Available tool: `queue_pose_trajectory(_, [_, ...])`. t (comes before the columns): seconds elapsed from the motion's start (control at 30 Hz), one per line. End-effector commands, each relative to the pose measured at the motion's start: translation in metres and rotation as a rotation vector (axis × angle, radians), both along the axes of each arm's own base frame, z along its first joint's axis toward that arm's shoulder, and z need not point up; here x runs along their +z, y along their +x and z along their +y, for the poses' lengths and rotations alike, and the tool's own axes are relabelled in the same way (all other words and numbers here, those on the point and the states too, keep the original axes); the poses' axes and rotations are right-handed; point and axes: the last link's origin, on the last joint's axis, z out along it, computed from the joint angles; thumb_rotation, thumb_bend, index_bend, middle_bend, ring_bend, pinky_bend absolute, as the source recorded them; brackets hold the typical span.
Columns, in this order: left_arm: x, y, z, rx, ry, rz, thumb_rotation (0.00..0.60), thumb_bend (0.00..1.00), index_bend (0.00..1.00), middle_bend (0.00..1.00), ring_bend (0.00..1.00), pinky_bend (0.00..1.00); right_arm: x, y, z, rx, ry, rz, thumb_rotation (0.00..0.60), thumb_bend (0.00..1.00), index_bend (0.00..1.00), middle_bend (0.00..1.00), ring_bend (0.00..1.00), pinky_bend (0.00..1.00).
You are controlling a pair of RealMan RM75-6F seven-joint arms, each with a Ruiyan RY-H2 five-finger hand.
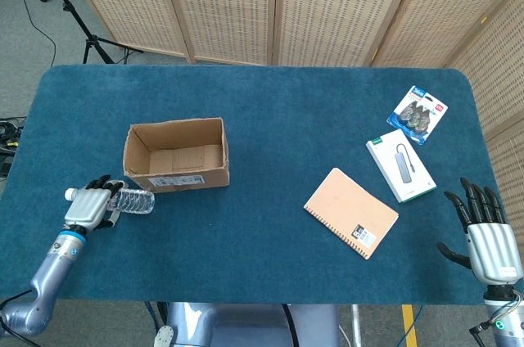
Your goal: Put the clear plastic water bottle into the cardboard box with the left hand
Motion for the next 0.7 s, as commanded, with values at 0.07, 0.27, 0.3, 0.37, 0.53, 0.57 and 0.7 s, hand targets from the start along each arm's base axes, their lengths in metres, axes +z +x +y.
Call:
queue_pose_trajectory(0.07, [-0.002,0.001,0.0,-0.013,0.012,0.0,0.6,0.64,0.52,0.36,0.17,0.27,0.0,0.0,0.0,0.0,0.0,-0.001,0.6,0.11,0.16,0.0,0.0,0.0])
queue_pose_trajectory(0.27, [-0.002,0.005,0.001,-0.034,0.037,-0.014,0.6,0.71,0.67,0.47,0.27,0.35,0.0,0.0,0.0,0.002,-0.001,-0.002,0.6,0.1,0.16,0.0,0.0,0.0])
queue_pose_trajectory(0.3, [-0.002,0.005,0.001,-0.041,0.04,-0.014,0.6,0.72,0.67,0.48,0.28,0.35,0.0,0.0,0.0,0.002,-0.001,-0.002,0.6,0.1,0.16,0.0,0.0,0.0])
queue_pose_trajectory(0.37, [0.001,0.01,0.0,-0.06,0.057,-0.026,0.6,0.73,0.69,0.49,0.29,0.36,-0.001,0.0,-0.001,0.004,-0.001,-0.003,0.6,0.11,0.16,0.0,0.0,0.0])
queue_pose_trajectory(0.53, [0.008,0.017,-0.001,-0.075,0.073,-0.053,0.6,0.74,0.7,0.5,0.29,0.36,-0.001,0.0,0.0,0.004,-0.001,-0.004,0.6,0.1,0.16,0.0,0.0,0.0])
queue_pose_trajectory(0.57, [0.009,0.019,-0.001,-0.076,0.075,-0.062,0.6,0.74,0.7,0.5,0.29,0.36,-0.001,0.0,0.0,0.003,-0.001,-0.004,0.6,0.11,0.16,0.0,0.0,0.0])
queue_pose_trajectory(0.7, [0.016,0.03,-0.003,-0.094,0.084,-0.093,0.6,0.74,0.7,0.5,0.29,0.36,-0.001,0.0,-0.001,0.003,-0.001,-0.005,0.6,0.1,0.16,0.0,0.0,0.0])
